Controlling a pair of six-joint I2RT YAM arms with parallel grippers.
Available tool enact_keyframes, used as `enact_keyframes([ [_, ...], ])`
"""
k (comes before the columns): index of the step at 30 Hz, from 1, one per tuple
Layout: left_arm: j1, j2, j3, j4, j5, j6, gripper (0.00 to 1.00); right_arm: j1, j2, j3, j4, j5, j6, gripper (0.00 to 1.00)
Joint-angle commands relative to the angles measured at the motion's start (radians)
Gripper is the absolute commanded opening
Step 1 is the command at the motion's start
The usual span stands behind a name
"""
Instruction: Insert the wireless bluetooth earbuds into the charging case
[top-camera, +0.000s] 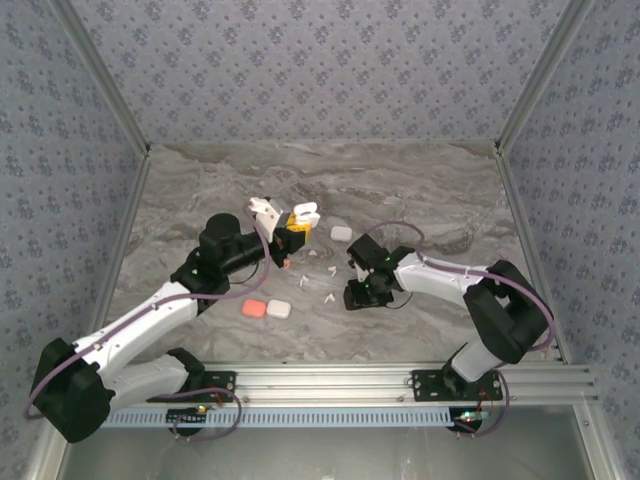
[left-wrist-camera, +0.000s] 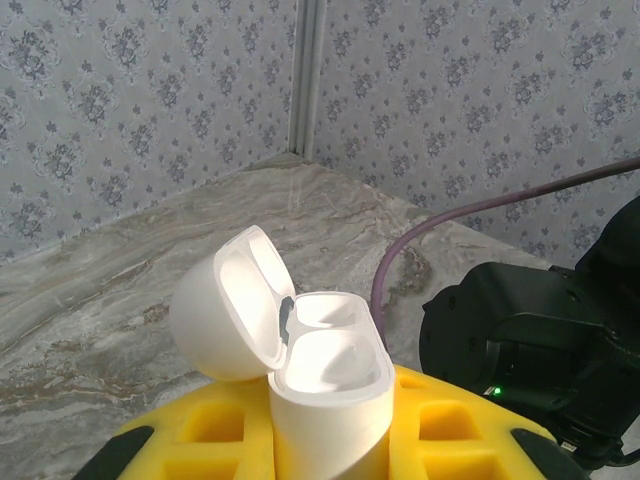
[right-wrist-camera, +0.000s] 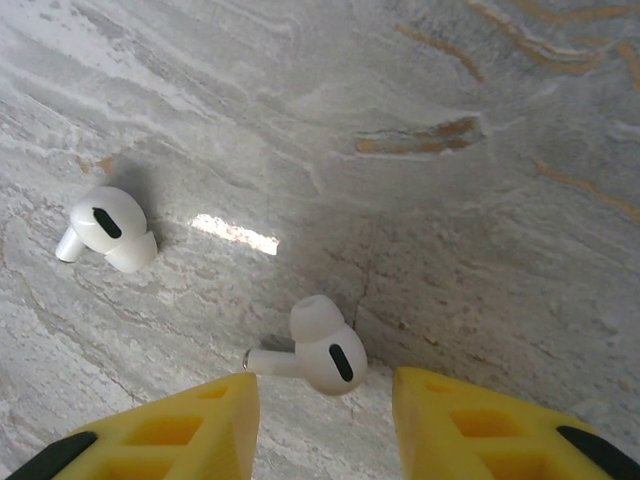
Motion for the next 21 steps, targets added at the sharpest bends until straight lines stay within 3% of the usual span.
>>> enact_keyframes([
  [1, -0.006, -0.018, 0.01, -0.003, -0.009, 0.017, 0.0, 0.011, 0.024, 0.042, -0.003, 0.019, 0.016, 0.4],
  [21, -0.006, -0.03, 0.02, -0.04, -0.025, 0.029, 0.0, 0.05, 0.121, 0.128, -0.058, 0.07, -0.026, 0.36],
])
